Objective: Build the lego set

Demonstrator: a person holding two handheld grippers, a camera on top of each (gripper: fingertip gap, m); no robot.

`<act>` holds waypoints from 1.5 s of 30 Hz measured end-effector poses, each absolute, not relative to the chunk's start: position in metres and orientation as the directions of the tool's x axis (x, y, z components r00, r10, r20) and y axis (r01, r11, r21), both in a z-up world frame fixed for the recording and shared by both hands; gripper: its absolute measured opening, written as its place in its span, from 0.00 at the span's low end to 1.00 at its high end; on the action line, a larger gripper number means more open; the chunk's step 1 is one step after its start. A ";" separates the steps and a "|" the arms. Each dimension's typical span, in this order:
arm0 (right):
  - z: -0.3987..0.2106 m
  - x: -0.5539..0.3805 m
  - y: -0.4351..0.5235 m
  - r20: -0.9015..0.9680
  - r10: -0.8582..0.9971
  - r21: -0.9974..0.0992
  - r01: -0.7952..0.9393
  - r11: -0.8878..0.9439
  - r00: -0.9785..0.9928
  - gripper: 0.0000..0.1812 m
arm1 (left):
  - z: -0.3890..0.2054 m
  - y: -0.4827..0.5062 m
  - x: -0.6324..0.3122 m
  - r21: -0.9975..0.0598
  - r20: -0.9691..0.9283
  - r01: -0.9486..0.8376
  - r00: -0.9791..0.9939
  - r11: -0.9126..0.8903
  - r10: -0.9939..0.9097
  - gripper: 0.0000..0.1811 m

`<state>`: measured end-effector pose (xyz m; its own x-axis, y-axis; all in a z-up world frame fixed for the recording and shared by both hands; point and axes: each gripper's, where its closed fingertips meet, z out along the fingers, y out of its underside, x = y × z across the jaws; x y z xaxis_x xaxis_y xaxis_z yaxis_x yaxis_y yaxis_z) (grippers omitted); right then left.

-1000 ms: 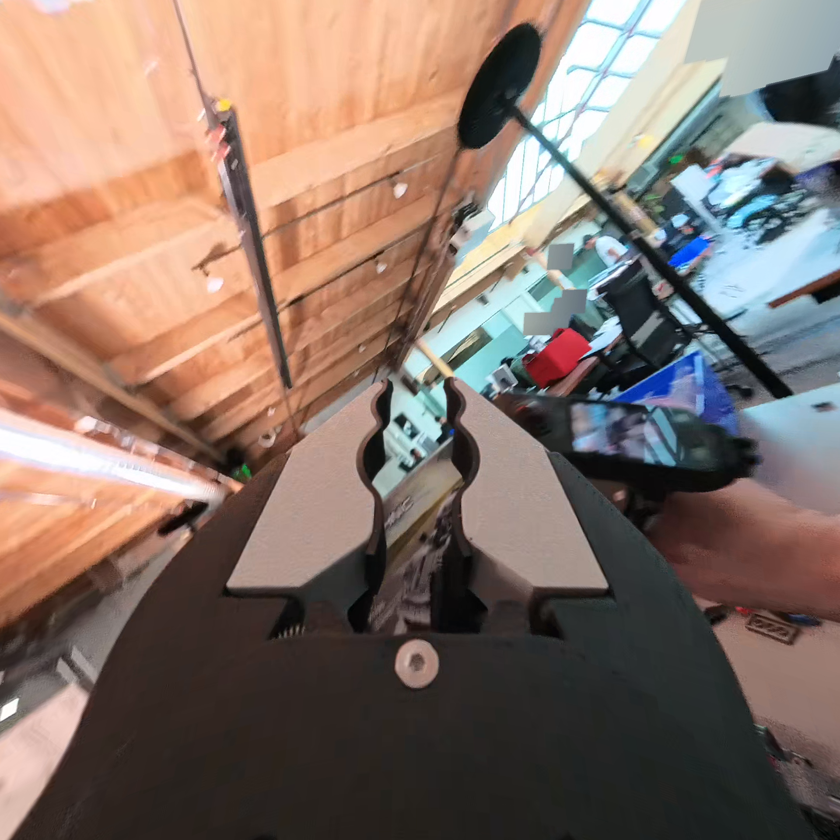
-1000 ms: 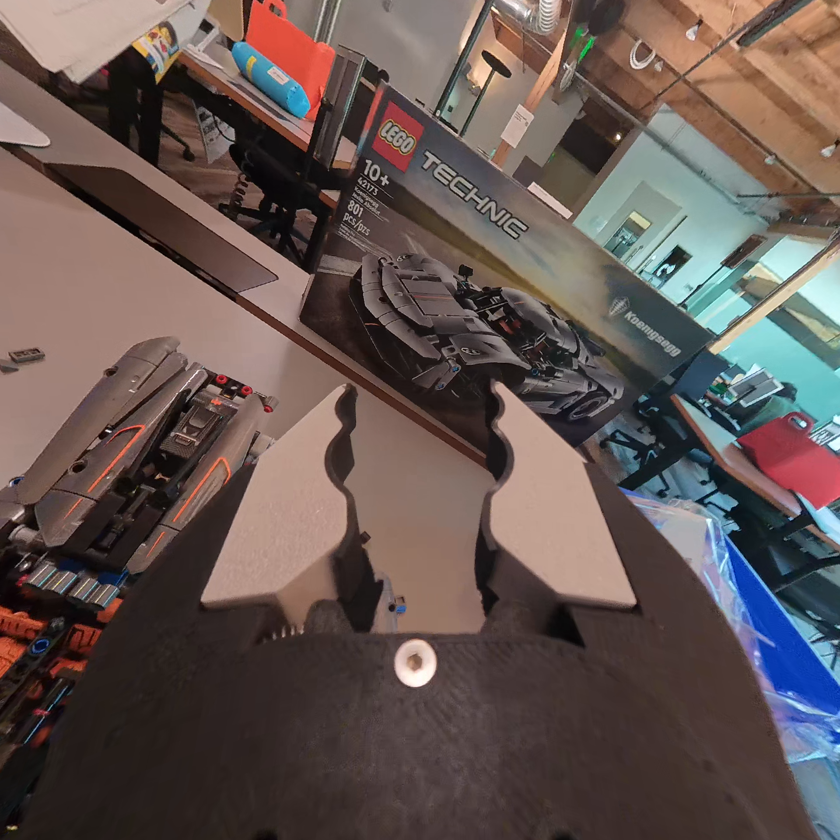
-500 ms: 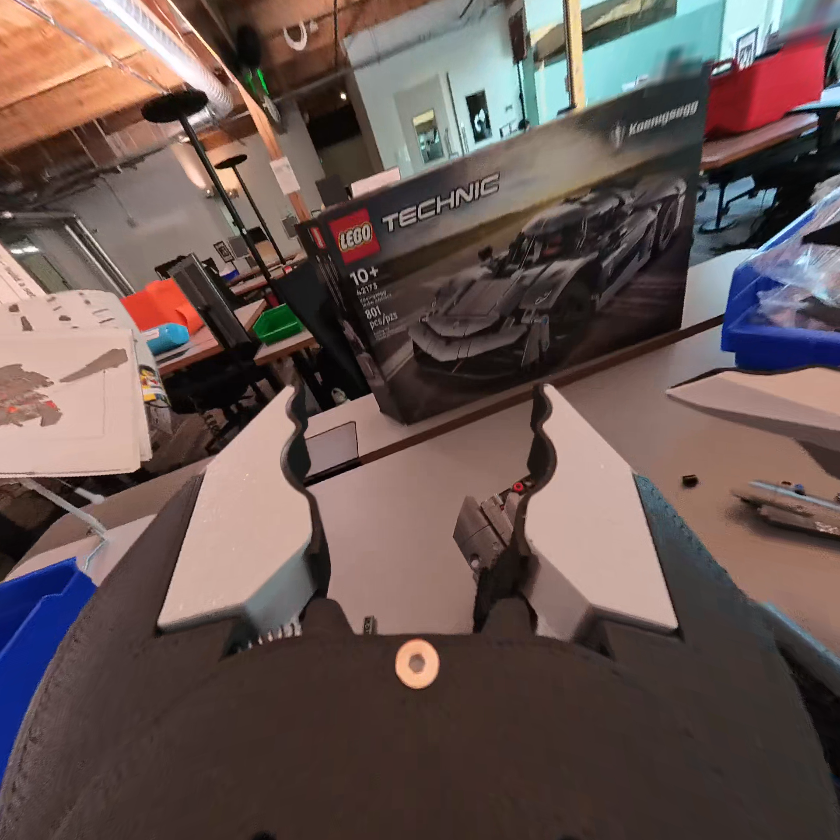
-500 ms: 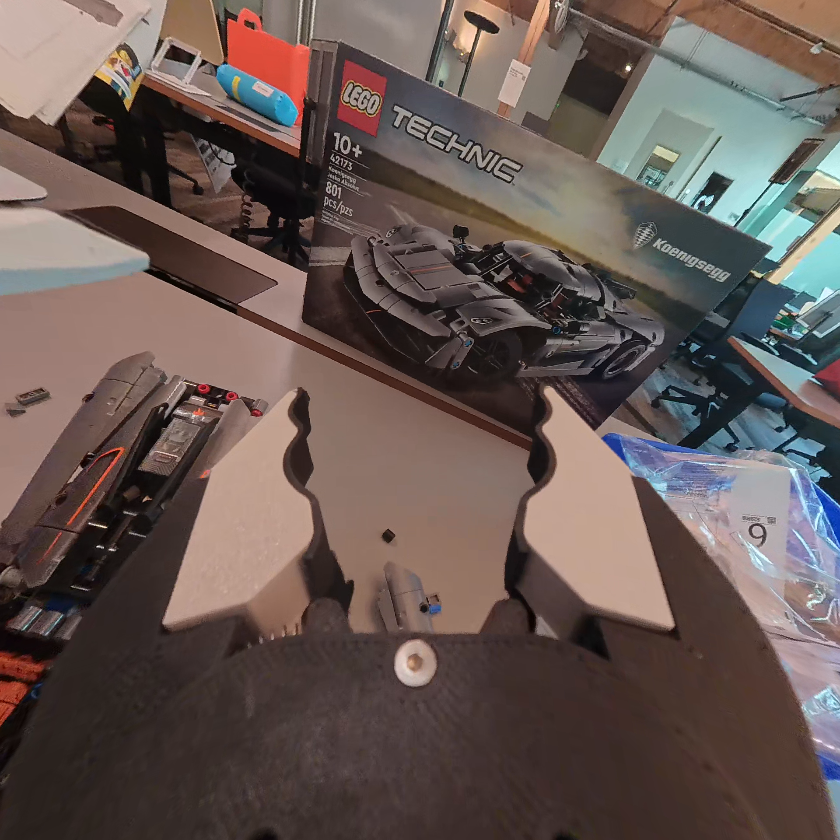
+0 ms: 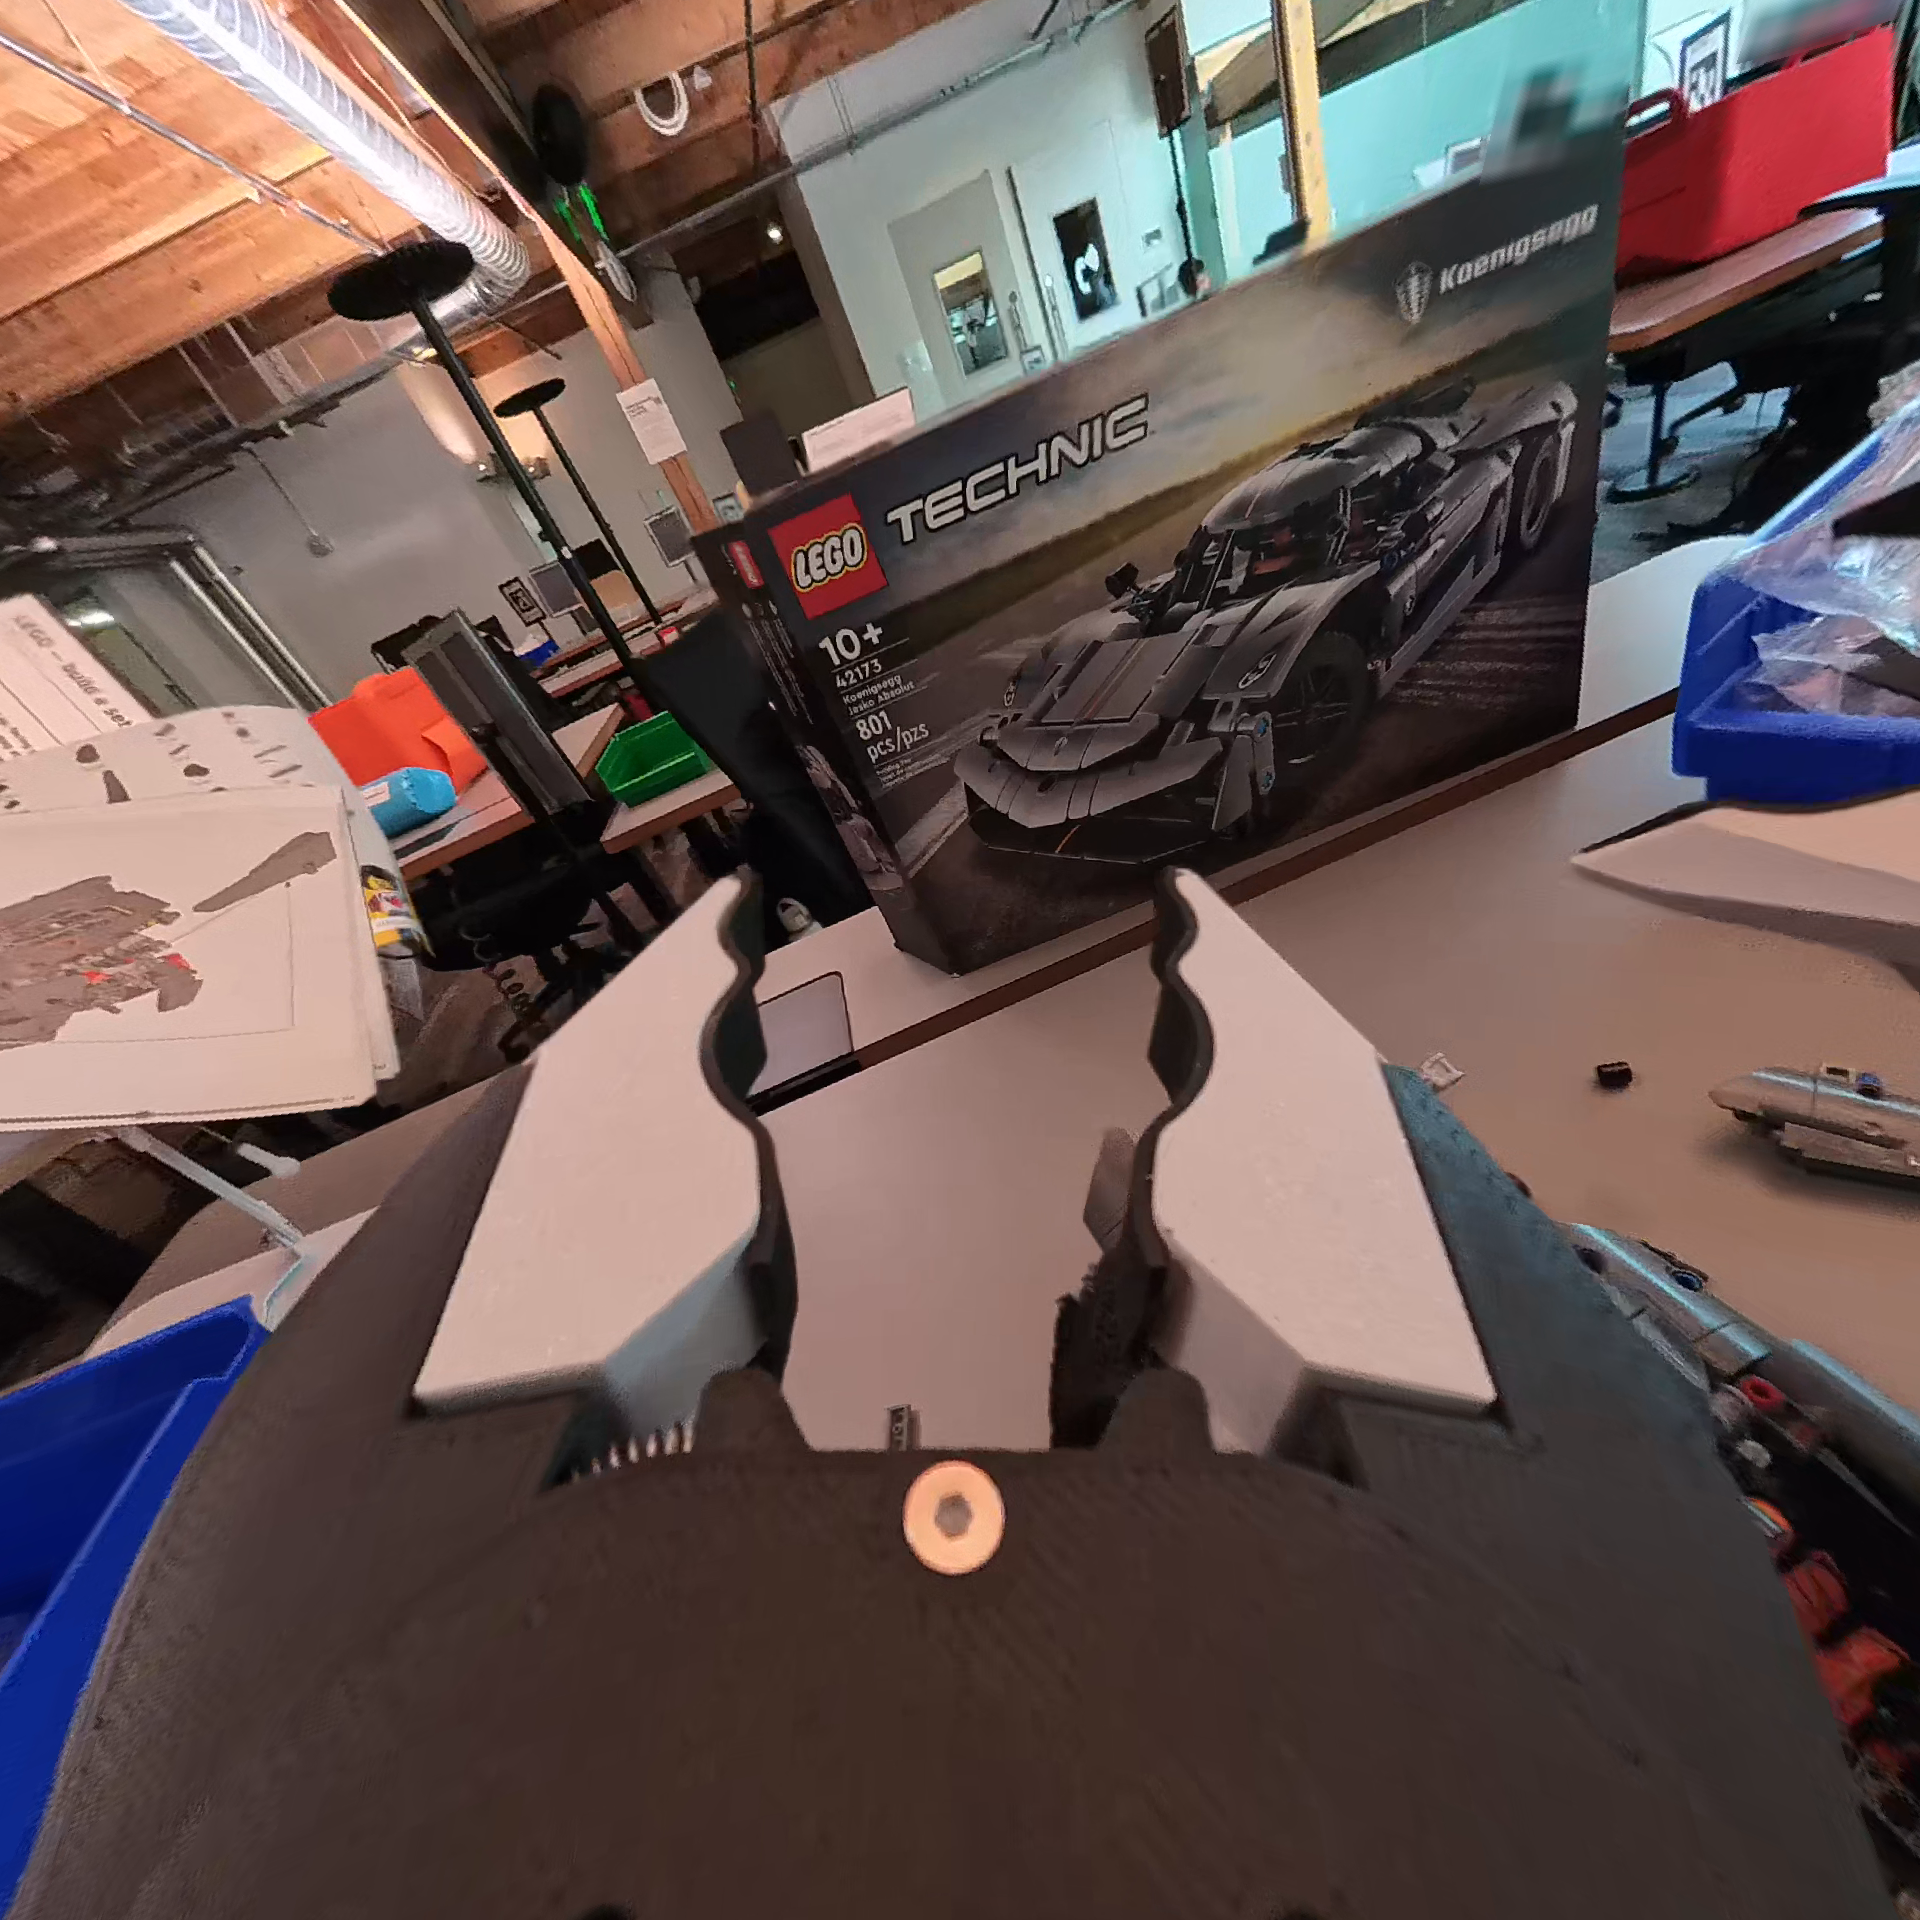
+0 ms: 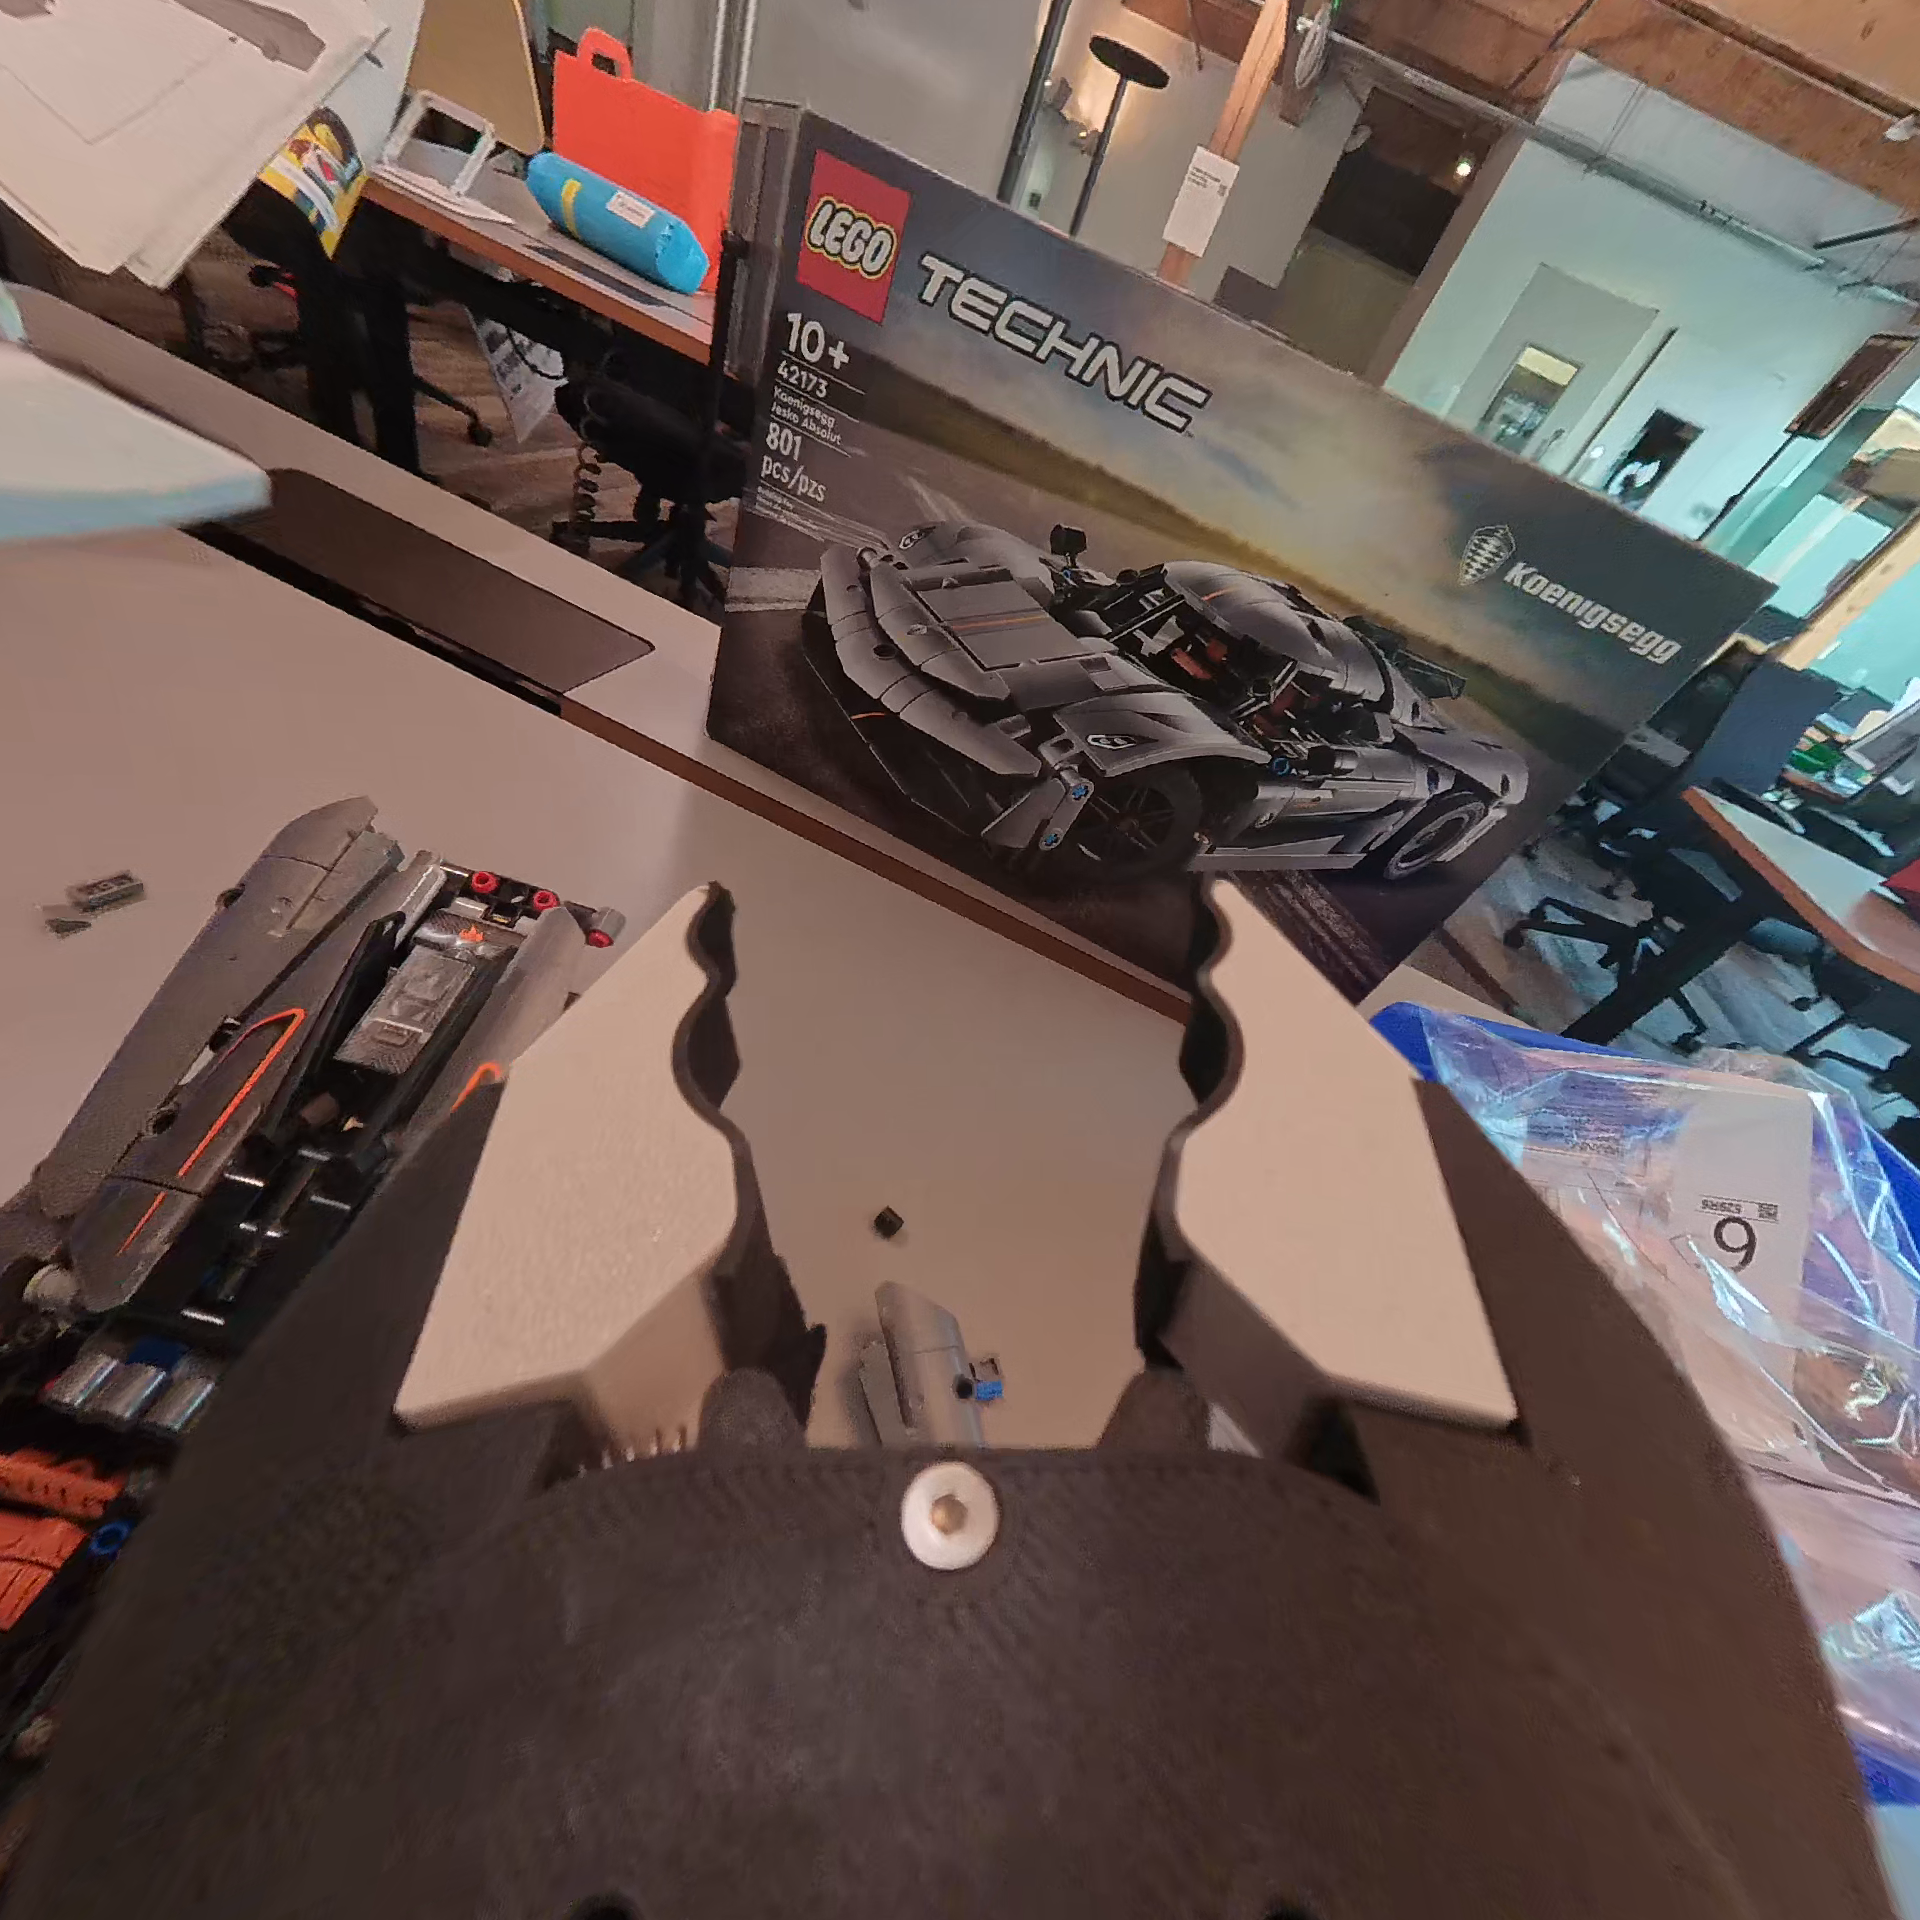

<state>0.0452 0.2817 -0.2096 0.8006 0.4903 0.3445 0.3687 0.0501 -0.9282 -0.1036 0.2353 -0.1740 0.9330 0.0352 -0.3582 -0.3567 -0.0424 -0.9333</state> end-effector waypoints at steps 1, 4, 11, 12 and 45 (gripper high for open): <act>-0.208 0.048 0.282 0.334 0.502 -0.931 0.362 0.043 0.798 0.43 | -0.169 0.231 -0.106 -0.936 -0.352 -0.351 0.936 -0.034 0.021 0.36; -0.204 0.059 0.282 0.285 0.557 -0.945 0.327 0.025 0.780 0.27 | -0.163 0.221 -0.109 -0.926 -0.369 -0.373 0.927 -0.051 -0.069 0.20; -0.226 0.064 0.270 0.304 0.715 -0.908 0.418 0.018 0.630 0.07 | -0.202 0.192 -0.117 -0.871 -0.365 -0.444 0.871 -0.209 -0.331 0.02; -0.234 0.061 0.267 0.282 0.755 -0.901 0.435 -0.005 0.592 0.10 | -0.211 0.187 -0.117 -0.860 -0.356 -0.452 0.864 -0.236 -0.357 0.08; -0.349 0.031 0.166 -0.321 0.931 -0.651 0.674 -0.349 0.172 0.21 | -0.336 0.154 -0.053 -0.750 -0.033 -0.400 0.817 -0.527 -0.575 0.29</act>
<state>0.0313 0.1664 -0.3488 0.1725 0.9312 -0.3211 0.6739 -0.3493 -0.6510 -0.0529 0.1537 -0.3358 0.8174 -0.5751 -0.0325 -0.4003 -0.5265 -0.7500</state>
